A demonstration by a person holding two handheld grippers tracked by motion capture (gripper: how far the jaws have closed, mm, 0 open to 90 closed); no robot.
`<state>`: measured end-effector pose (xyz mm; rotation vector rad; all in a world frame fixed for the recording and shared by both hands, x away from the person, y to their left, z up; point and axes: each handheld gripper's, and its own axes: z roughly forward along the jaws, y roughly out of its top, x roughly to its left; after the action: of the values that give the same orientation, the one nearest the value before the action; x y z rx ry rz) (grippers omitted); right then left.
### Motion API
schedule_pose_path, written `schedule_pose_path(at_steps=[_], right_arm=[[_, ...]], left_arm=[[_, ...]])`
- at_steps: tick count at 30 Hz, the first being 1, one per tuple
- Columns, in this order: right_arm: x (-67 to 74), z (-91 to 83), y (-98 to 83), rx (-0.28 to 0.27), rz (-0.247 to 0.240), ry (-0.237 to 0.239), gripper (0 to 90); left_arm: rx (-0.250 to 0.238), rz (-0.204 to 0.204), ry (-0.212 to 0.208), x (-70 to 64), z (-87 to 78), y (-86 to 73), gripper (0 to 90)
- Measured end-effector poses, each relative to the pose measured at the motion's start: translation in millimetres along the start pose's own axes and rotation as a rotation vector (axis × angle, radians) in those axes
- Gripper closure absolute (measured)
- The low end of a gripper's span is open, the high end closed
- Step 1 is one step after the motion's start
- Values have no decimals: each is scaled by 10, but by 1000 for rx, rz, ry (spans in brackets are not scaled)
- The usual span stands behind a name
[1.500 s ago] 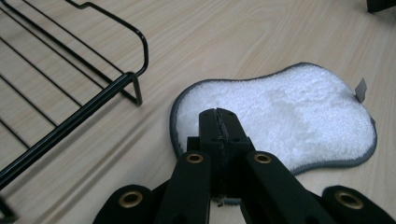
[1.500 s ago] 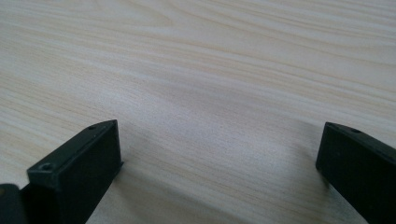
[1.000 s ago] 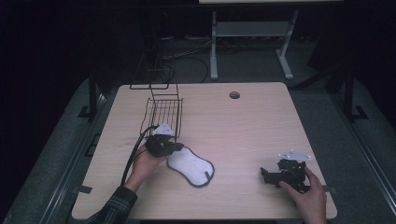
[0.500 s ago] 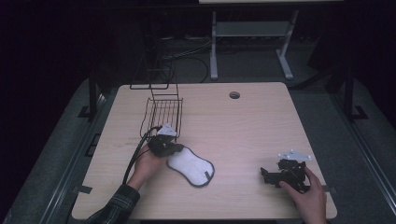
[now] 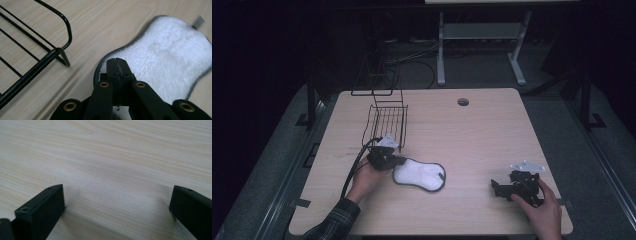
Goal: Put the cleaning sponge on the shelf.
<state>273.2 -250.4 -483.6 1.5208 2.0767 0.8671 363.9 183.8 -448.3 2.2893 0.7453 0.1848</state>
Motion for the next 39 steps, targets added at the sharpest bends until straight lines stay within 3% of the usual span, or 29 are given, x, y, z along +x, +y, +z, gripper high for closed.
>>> schedule_pose_path(at_steps=[16, 23, 29, 39], right_arm=[[1, -2, -1, 1, 1, 1, 0], [1, -2, -1, 1, 1, 1, 0], [1, -2, -1, 1, 1, 1, 0], [2, -2, -1, 1, 2, 1, 0]], left_arm=[[17, 8, -20, -69, -124, -129, 899], [-29, -13, -42, -79, -127, -49, 899], [-49, 31, -64, -189, 23, 196, 899], [-11, 38, -73, -252, 300, 297, 899]])
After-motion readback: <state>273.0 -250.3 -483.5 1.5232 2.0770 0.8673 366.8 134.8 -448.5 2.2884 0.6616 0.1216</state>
